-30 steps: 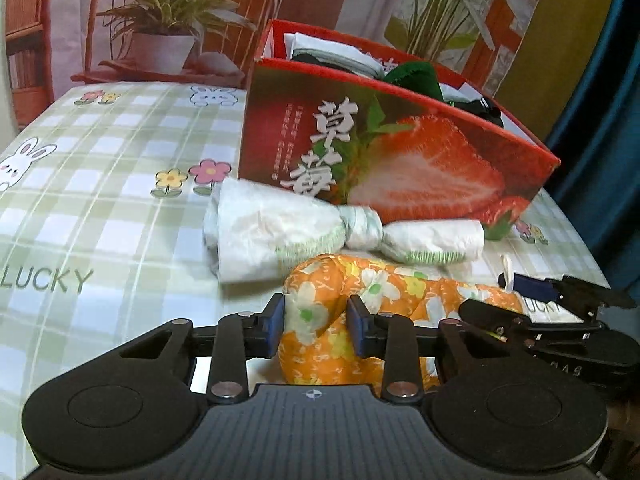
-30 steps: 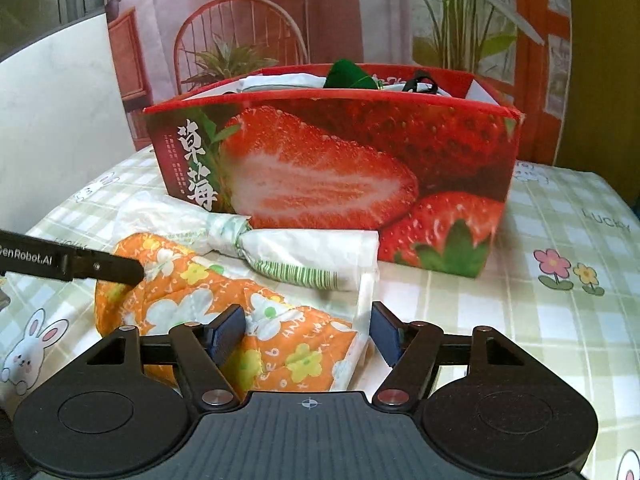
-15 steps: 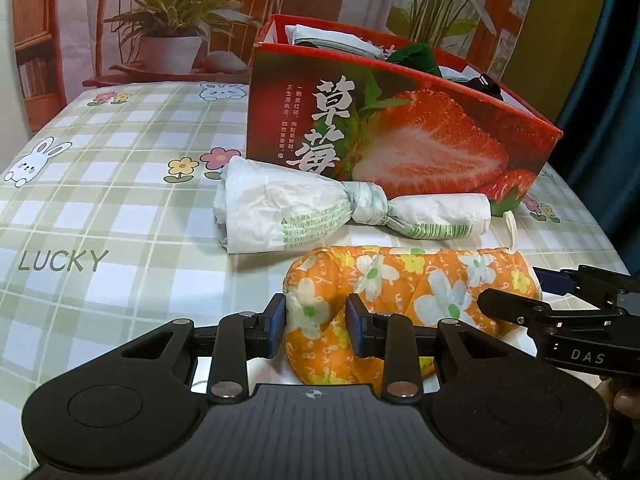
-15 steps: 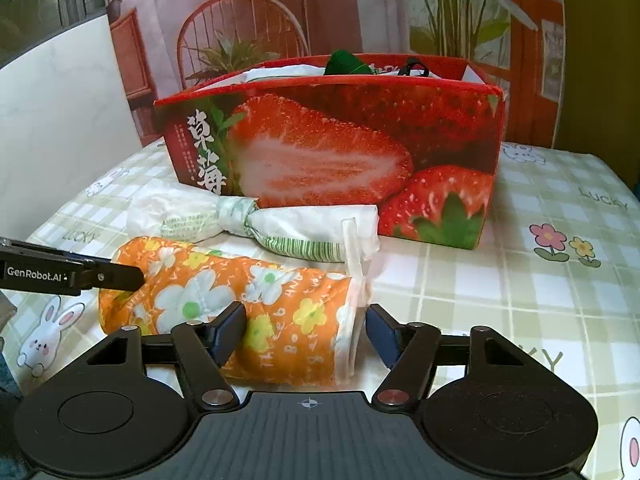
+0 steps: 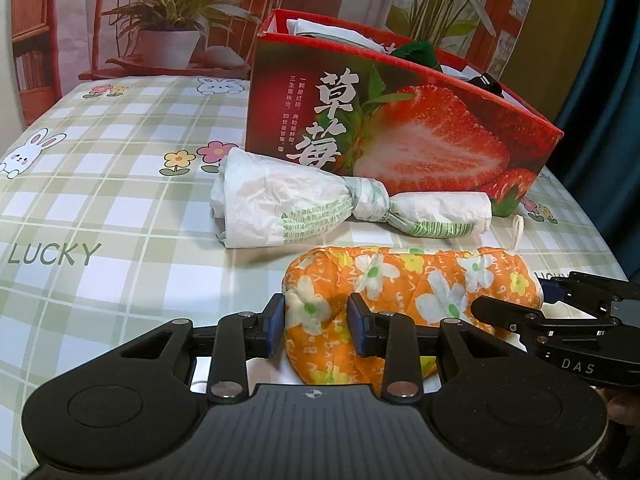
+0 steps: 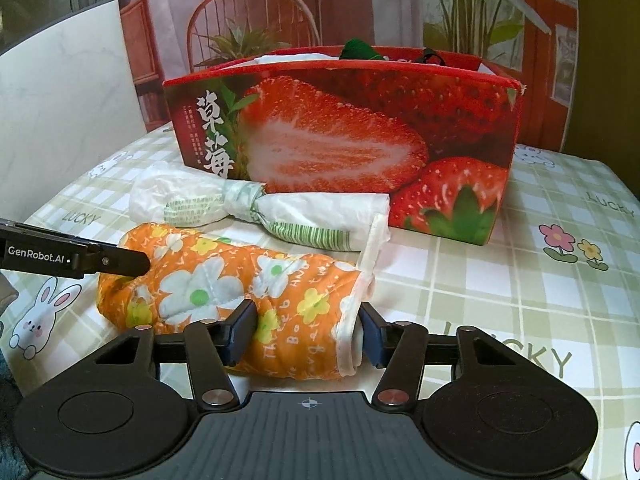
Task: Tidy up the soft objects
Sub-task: 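Close both tools on the orange floral pillow's middle, then lift the orange pillow into the red box and open both tools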
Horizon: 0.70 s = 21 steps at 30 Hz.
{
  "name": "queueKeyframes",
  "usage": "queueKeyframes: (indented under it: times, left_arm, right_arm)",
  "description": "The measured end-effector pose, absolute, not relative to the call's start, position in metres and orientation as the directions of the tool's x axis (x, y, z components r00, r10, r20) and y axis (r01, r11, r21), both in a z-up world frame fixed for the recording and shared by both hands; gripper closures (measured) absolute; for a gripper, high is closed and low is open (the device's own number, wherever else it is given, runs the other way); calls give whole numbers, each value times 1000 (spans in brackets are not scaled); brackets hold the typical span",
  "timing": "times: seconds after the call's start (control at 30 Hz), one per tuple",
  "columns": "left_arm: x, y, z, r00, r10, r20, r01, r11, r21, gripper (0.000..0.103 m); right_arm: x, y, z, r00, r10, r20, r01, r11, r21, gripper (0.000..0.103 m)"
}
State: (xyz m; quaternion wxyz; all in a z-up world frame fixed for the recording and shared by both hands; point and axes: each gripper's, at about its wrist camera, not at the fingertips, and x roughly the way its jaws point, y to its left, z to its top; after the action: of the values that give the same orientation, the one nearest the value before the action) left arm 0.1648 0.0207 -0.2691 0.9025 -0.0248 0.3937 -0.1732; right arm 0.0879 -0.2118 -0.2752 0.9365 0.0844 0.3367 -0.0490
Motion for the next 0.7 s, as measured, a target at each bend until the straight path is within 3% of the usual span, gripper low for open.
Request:
queueKeyframes:
  times: [0.4,0.47,0.53,0.7]
  left_arm:
    - [164,22,-270,629,-340,-700,287,937,-197,68]
    - [164,22,-269,629,-341,-698,288,937,-198,71]
    - [162,22,-268,631,-355,-690,300,932,-205,83]
    - [157,26,-253,679,-380,-628,321,923,-212,89]
  right_arm:
    - [87,-212,-272,762,23,-647,118,978,173,66]
    - [85,-214,-272,762,36,-647,118,974,194,68]
    - [85,-214,-271,763,46,-645,111,973,200,71]
    - [81,-212,-258,804,43,-593,82,980,183,78]
